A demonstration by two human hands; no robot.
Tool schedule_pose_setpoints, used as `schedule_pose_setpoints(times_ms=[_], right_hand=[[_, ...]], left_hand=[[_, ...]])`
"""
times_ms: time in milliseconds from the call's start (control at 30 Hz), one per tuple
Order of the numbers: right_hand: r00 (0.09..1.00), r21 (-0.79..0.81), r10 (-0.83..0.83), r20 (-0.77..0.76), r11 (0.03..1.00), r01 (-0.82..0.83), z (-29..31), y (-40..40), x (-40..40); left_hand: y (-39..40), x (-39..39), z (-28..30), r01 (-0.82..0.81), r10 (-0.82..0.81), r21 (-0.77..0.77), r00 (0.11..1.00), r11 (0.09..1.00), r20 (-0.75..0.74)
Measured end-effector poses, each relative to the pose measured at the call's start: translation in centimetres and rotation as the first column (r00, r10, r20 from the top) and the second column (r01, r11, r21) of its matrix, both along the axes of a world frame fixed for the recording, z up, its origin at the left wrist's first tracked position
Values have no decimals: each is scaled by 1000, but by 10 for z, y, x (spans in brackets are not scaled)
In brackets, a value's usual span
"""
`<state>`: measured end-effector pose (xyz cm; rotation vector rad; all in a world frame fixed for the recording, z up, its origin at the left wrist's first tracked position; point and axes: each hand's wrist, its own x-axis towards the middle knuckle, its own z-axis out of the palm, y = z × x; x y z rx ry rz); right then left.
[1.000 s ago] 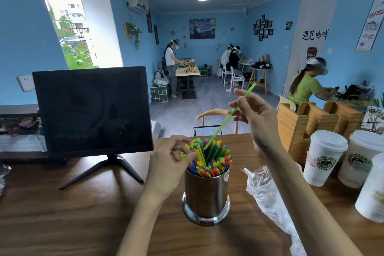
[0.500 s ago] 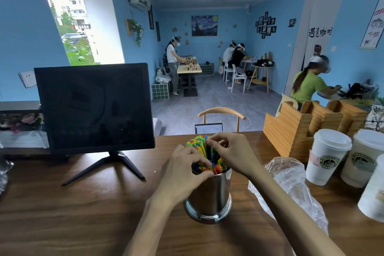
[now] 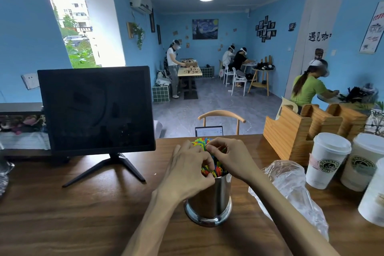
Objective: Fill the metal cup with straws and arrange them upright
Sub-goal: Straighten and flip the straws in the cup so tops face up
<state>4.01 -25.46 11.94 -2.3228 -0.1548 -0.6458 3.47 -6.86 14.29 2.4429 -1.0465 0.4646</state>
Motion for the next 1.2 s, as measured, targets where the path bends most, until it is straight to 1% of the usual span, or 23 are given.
schedule_pose_setpoints(times_ms=[100,300,367,467,567,867,933,1067,1200], right_hand=[[1000,11,-4,-5,1000,4,-3,0,1],[1000,14,-15,-7,1000,15,-6,1,1],[1000,5,-16,-7,1000,16,-6,2,1],[1000,6,16,-18,1000,-16,-3,3,-2],[1000,7,20,-24,1000,-20,-2,3,-3],[1000,0,7,-25,1000,-7,-1,6,-9],[999,7,7,-31,1000,-7,0,6,-10],[999,10,19,-45,1000,-18,-1,3,-9],[998,13,24,-55,1000,-24,-1,3,-9]], left_hand=[[0,-2,2,7,-7,-11,1000,1000,24],[2,-3,5,28,-28,-3,999,1000,-40],[3,-3,6,29,-31,-31,998,999,-60],[3,-3,10,25,-37,-90,989,996,-142],[2,-1,13,31,-46,-79,980,996,-194],[-1,2,23,-11,-17,-101,964,995,-267],[1,5,25,-14,-11,-87,960,996,-281],[5,9,37,-34,-1,-87,927,996,-375],[10,11,46,-108,28,-128,861,986,-509]])
